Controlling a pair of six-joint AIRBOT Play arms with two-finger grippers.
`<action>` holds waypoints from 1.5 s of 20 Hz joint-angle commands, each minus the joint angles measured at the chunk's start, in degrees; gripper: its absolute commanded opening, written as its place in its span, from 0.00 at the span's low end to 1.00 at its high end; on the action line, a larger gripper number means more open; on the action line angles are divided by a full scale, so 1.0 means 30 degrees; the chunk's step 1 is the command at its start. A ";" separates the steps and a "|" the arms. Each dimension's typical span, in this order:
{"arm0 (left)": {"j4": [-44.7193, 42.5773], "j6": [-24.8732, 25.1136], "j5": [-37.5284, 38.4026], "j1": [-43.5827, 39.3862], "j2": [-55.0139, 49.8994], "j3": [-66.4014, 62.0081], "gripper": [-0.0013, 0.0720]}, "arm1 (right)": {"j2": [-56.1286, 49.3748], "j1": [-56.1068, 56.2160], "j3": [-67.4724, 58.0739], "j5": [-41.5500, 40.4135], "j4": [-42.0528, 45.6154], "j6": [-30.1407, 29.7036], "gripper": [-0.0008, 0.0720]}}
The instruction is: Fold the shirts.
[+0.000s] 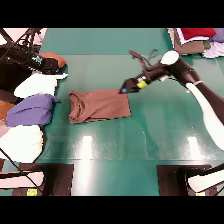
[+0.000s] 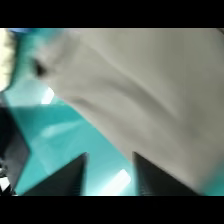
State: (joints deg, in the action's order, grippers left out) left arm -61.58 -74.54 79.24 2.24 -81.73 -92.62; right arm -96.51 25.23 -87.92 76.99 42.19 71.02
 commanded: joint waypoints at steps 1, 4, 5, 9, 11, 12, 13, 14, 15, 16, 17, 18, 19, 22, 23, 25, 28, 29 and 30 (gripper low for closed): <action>0.0022 0.0066 -0.0087 0.0015 0.0000 -0.0015 0.05 | 0.1683 -0.2616 0.4248 -0.1858 0.1290 0.0590 0.98; 0.0073 0.0051 -0.0291 0.0015 0.0000 -0.0015 0.05 | 0.0838 -0.3002 0.5537 -0.2856 0.0000 0.0408 0.99; 0.0095 0.0044 -0.0291 0.0015 -0.0007 -0.0015 0.05 | 0.0211 -0.2812 0.5428 -0.2820 -0.0678 0.0073 0.97; 0.0095 0.0044 -0.0277 0.0022 -0.0015 -0.0015 0.05 | -0.2841 -0.1122 0.3395 -0.2579 -0.3191 -0.0357 0.96; 0.0095 0.0051 -0.0240 0.0015 -0.0015 -0.0015 0.05 | -0.4109 -0.0138 0.2106 -0.2222 -0.3956 -0.0357 0.96; 0.0095 0.0051 -0.0219 0.0022 -0.0015 -0.0015 0.05 | -0.4692 0.0328 0.1457 -0.2033 -0.4240 -0.0350 0.96; 0.0095 0.0007 -0.0219 0.0015 -0.0015 -0.0015 0.05 | -0.5093 0.0750 0.0947 -0.1953 -0.4211 -0.0350 0.94; 0.0109 -0.0015 -0.0211 0.0015 -0.0015 -0.0015 0.05 | -0.5406 0.1122 0.0525 -0.1982 -0.4160 -0.0364 0.71; 0.0117 -0.0015 -0.0219 -0.0066 -0.0015 -0.0015 0.05 | -0.5625 0.1362 0.0182 -0.2011 -0.4160 -0.0364 0.50; 0.0131 -0.0007 -0.0226 -0.0204 -0.0015 -0.0015 0.05 | -0.5785 0.1486 -0.0131 -0.2047 -0.4146 -0.0503 0.33; 0.0131 -0.0007 -0.0240 -0.0393 -0.0015 -0.0015 0.05 | -0.5821 0.1574 -0.0386 -0.1996 -0.4131 -0.0860 0.13; 0.0131 -0.0007 -0.0270 -0.0612 -0.0015 -0.0015 0.05 | -0.5814 0.1566 -0.0619 -0.1872 -0.4000 -0.1137 0.03; 0.0124 0.0000 -0.0321 -0.0896 -0.0015 -0.0015 0.05 | -0.5807 0.1472 -0.0918 -0.1566 -0.4007 -0.1151 0.03; 0.0124 0.0000 -0.0459 -0.1741 -0.0007 -0.0015 0.05 | -0.4554 0.0532 -0.0670 -0.1574 -0.3818 -0.1137 0.03; 0.0131 0.0000 -0.0452 -0.2018 -0.0007 -0.0015 0.05 | -0.3614 -0.0066 -0.0102 -0.1996 -0.3177 -0.0998 0.03; 0.0160 0.0000 -0.0423 -0.2441 -0.0015 -0.0015 0.05 | -0.1311 -0.1690 0.1523 -0.2929 -0.1807 -0.0743 0.03; 0.0248 -0.0015 -0.0525 -0.2812 -0.0007 -0.0015 0.05 | 0.2135 -0.5195 0.4160 -0.3155 0.0444 -0.0146 0.03; 0.0255 -0.0015 -0.0612 -0.2863 -0.0015 -0.0015 0.05 | 0.3162 -0.6499 0.4932 -0.3140 0.1195 0.0117 0.03; 0.0284 -0.0015 -0.0641 -0.2900 -0.0015 -0.0015 0.05 | 0.4116 -0.7868 0.5683 -0.3169 0.1800 0.0357 0.03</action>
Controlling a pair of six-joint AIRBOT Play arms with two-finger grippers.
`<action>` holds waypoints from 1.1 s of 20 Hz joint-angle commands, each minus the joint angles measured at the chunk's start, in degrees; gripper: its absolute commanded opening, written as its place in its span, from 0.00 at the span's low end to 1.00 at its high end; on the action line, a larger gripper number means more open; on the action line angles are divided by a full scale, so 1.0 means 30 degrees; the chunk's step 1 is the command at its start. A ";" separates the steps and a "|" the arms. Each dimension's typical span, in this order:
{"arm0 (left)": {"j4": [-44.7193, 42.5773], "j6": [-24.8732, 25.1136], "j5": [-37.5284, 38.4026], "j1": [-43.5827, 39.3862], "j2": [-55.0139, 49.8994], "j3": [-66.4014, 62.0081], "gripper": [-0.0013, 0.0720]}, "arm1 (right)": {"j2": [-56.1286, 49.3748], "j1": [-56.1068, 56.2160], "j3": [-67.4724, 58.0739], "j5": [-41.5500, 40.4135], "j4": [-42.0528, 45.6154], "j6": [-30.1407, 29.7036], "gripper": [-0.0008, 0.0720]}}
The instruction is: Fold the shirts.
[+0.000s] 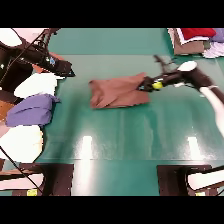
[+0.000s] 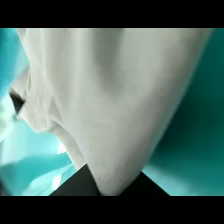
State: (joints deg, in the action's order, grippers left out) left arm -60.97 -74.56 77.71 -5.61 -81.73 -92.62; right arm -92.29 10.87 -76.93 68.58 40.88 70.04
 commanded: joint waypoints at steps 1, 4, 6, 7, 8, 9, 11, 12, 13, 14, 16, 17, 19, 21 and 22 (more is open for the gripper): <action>0.0219 -0.0015 -0.0138 -0.0284 -0.0015 -0.0015 0.05 | 0.3694 -0.4663 0.2805 -0.0401 0.2608 0.0707 0.03; 0.0583 -0.0087 -0.0306 -0.0277 -0.0007 -0.0015 0.05 | 0.6025 -0.9457 0.4925 -0.1093 0.2878 0.0750 0.03; 0.0940 -0.0160 -0.0532 -0.0284 -0.0015 -0.0015 0.05 | 0.7563 -1.2590 0.6499 -0.2608 0.2892 0.1311 0.03; 0.1035 -0.0160 -0.0670 -0.0277 -0.0015 -0.0015 0.05 | 0.8320 -1.4090 0.7315 -0.3526 0.2892 0.1625 0.03; 0.1042 -0.0182 -0.0772 -0.0277 -0.0007 -0.0015 0.05 | 0.8983 -1.5416 0.8029 -0.4211 0.2892 0.1865 0.03; 0.1049 -0.0219 -0.0772 -0.0284 -0.0015 -0.0015 0.05 | 0.9602 -1.6757 0.8728 -0.4867 0.2892 0.2011 0.03; 0.1049 -0.0219 -0.0772 -0.0277 -0.0015 -0.0015 0.05 | 1.0484 -1.8965 0.9865 -0.5617 0.2900 0.2382 0.03; 0.1049 -0.0211 -0.0772 -0.0277 -0.0015 -0.0015 0.05 | 1.0739 -1.9788 1.0302 -0.5748 0.2900 0.2521 0.03; 0.1042 -0.0211 -0.0765 -0.0277 -0.0015 -0.0015 0.05 | 1.0834 -2.0509 1.0659 -0.5734 0.2914 0.2514 0.03; 0.1042 -0.0211 -0.0772 -0.0277 -0.0015 -0.0015 0.05 | 1.0761 -2.1005 1.0848 -0.5574 0.2929 0.2514 0.03; 0.1042 -0.0211 -0.0750 -0.0277 -0.0007 -0.0015 0.05 | 1.0353 -2.1515 1.0870 -0.5042 0.2973 0.2499 0.03; 0.1042 -0.0211 -0.0736 -0.0284 -0.0015 -0.0015 0.05 | 1.0120 -2.1558 1.0812 -0.4852 0.3024 0.2499 0.03; 0.1042 -0.0197 -0.0670 -0.0277 -0.0015 -0.0015 0.05 | 0.9595 -2.1558 1.0091 -0.4058 0.4408 0.2506 0.03; 0.1027 -0.0153 -0.0459 -0.0277 -0.0007 -0.0015 0.05 | 0.8990 -2.1558 0.8641 -0.2382 0.7067 0.2514 0.04; 0.1035 -0.0146 -0.0364 -0.0277 -0.0015 -0.0015 0.05 | 0.8699 -2.1558 0.7708 -0.1158 0.8794 0.2521 0.20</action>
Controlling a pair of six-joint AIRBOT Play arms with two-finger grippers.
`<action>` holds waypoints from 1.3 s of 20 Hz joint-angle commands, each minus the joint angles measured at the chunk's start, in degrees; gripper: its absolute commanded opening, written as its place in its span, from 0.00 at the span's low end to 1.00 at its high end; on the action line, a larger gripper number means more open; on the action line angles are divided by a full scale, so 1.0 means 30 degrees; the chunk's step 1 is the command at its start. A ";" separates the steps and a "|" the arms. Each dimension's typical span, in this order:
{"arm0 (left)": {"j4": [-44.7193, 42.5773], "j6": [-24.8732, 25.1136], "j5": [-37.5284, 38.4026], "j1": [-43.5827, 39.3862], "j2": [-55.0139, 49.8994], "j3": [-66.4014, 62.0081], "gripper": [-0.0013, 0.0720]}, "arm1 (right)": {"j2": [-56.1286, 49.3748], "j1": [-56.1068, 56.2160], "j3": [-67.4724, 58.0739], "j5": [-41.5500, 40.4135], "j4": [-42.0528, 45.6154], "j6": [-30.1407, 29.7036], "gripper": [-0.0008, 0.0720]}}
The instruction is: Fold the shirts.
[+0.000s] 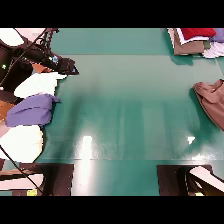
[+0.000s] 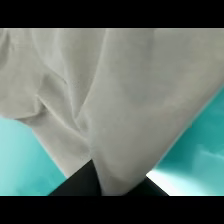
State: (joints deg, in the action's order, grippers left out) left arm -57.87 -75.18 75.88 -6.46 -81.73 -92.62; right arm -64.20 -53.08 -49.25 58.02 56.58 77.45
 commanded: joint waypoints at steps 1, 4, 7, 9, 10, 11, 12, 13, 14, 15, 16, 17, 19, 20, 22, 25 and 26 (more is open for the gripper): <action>-0.0007 0.0066 0.0321 0.0007 -0.0015 -0.0015 0.05 | -0.0918 -0.0240 -0.2361 0.3446 0.5129 0.0080 0.51; 0.0000 0.0058 0.0335 0.0007 -0.0015 -0.0015 0.05 | -0.1698 -0.0240 -0.4874 0.6812 0.8153 0.0539 0.81; 0.0007 0.0051 0.0328 0.0007 -0.0015 -0.0015 0.05 | -0.2069 -0.0160 -0.6958 0.7970 0.7956 0.1851 0.81; 0.0153 0.0058 0.0357 0.0007 -0.0015 -0.0015 0.05 | -0.1938 0.0437 -0.7621 0.8058 0.5362 0.2244 0.80; 0.0335 0.0066 0.0342 0.0007 -0.0015 -0.0015 0.05 | -0.1741 0.1086 -0.7672 0.8058 0.3949 0.2251 0.80; 0.0452 0.0066 0.0328 0.0007 -0.0015 -0.0015 0.05 | -0.1537 0.1887 -0.7672 0.8109 0.2856 0.2251 0.80; 0.0444 0.0066 0.0219 0.0007 -0.0015 -0.0015 0.05 | -0.1311 0.2994 -0.7672 0.8284 0.1909 0.2237 0.80; 0.0430 0.0073 0.0197 0.0007 -0.0015 -0.0015 0.05 | -0.1107 0.4189 -0.7672 0.8444 0.1406 0.2244 0.80; 0.0423 0.0080 0.0211 0.0007 -0.0015 -0.0015 0.05 | -0.0896 0.5668 -0.7672 0.8597 0.1311 0.2237 0.80; 0.0430 0.0066 0.0219 0.0007 -0.0015 -0.0015 0.05 | -0.0692 0.7235 -0.7672 0.8663 0.1362 0.2237 0.80; 0.0437 0.0066 0.0182 0.0007 -0.0015 -0.0015 0.05 | -0.0546 0.8663 -0.7672 0.8641 0.1370 0.2237 0.80; 0.0437 0.0066 0.0189 0.0007 -0.0015 -0.0015 0.05 | -0.0408 1.0105 -0.7672 0.8480 0.1508 0.2237 0.80; 0.0437 0.0066 0.0168 0.0007 -0.0015 -0.0015 0.05 | -0.0277 1.2560 -0.7686 0.8262 0.1625 0.2229 0.80; 0.0437 0.0058 0.0175 0.0007 -0.0015 -0.0015 0.05 | -0.0284 1.3741 -0.7701 0.8225 0.1632 0.2164 0.79; 0.0444 0.0066 0.0168 0.0007 -0.0015 -0.0015 0.05 | -0.0284 1.5650 -0.7701 0.8204 0.1632 0.2157 0.51; 0.0444 0.0066 0.0044 0.0007 -0.0015 -0.0015 0.05 | -0.0291 1.7507 -0.7701 0.8145 0.1639 0.1938 0.03; 0.0444 0.0066 -0.0044 0.0007 -0.0015 -0.0015 0.05 | -0.0291 1.7850 -0.7701 0.8145 0.1639 0.1938 0.03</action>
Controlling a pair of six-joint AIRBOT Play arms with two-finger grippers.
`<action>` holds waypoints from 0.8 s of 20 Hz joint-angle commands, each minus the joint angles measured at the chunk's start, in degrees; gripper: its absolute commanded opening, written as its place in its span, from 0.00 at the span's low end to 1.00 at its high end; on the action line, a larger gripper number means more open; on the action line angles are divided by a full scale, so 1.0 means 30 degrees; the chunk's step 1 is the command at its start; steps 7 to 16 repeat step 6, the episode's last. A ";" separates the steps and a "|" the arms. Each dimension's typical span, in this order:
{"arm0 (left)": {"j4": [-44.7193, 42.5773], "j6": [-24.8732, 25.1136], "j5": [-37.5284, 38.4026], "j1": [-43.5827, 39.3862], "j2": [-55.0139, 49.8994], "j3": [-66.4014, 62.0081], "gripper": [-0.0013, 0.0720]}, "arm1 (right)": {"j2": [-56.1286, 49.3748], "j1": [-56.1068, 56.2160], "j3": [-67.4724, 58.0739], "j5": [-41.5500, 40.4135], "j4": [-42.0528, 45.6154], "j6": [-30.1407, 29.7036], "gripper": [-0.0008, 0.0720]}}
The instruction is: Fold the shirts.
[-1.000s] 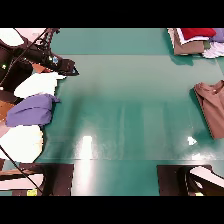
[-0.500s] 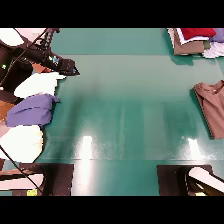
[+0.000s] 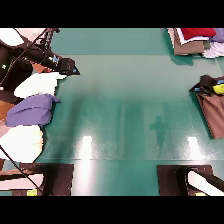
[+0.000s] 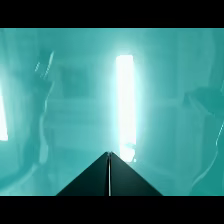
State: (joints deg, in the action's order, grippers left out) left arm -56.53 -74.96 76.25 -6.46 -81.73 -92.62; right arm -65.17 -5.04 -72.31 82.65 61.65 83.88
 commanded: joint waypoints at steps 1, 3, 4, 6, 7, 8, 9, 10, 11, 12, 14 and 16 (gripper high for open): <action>0.0000 -0.0007 -0.0175 0.0007 -0.0015 -0.0015 0.05 | 0.0029 0.2076 -0.0015 -0.0066 -0.0051 -0.0204 0.03; 0.0000 -0.0007 -0.0277 0.0007 -0.0015 -0.0015 0.05 | 0.0029 0.2259 -0.0015 -0.0044 -0.0066 -0.0197 0.03; 0.0000 -0.0007 -0.0270 0.0007 -0.0015 -0.0015 0.05 | 0.0029 0.2259 -0.0015 -0.0029 -0.0066 -0.0197 0.03; 0.0000 -0.0007 -0.0270 0.0007 -0.0015 -0.0015 0.05 | 0.0029 0.2251 -0.0015 0.0036 -0.0066 -0.0197 0.03; 0.0000 -0.0007 -0.0270 0.0007 -0.0015 -0.0015 0.05 | 0.0029 0.2251 -0.0015 0.0036 -0.0066 -0.0197 0.03; 0.0000 -0.0007 -0.0270 0.0007 -0.0015 -0.0015 0.05 | 0.0029 0.2251 -0.0015 0.0036 -0.0066 -0.0197 0.03; 0.0000 -0.0007 -0.0270 0.0007 -0.0015 -0.0015 0.05 | 0.0029 0.2251 -0.0015 0.0036 -0.0066 -0.0197 0.03; 0.0000 -0.0007 -0.0270 0.0007 -0.0015 -0.0015 0.05 | 0.0029 0.2251 -0.0015 0.0036 -0.0066 -0.0197 0.03; 0.0000 -0.0007 -0.0270 0.0007 -0.0015 -0.0015 0.05 | 0.0029 0.2251 -0.0015 0.0036 -0.0066 -0.0197 0.03; 0.0000 -0.0007 -0.0270 0.0007 -0.0015 -0.0015 0.05 | 0.0029 0.2251 -0.0015 0.0036 -0.0066 -0.0197 0.03; 0.0000 -0.0007 -0.0270 0.0007 -0.0015 -0.0015 0.05 | 0.0029 0.2251 -0.0015 0.0036 -0.0066 -0.0197 0.03; 0.0000 -0.0007 -0.0270 0.0007 -0.0015 -0.0015 0.05 | 0.0029 0.2251 -0.0015 0.0036 -0.0066 -0.0197 0.03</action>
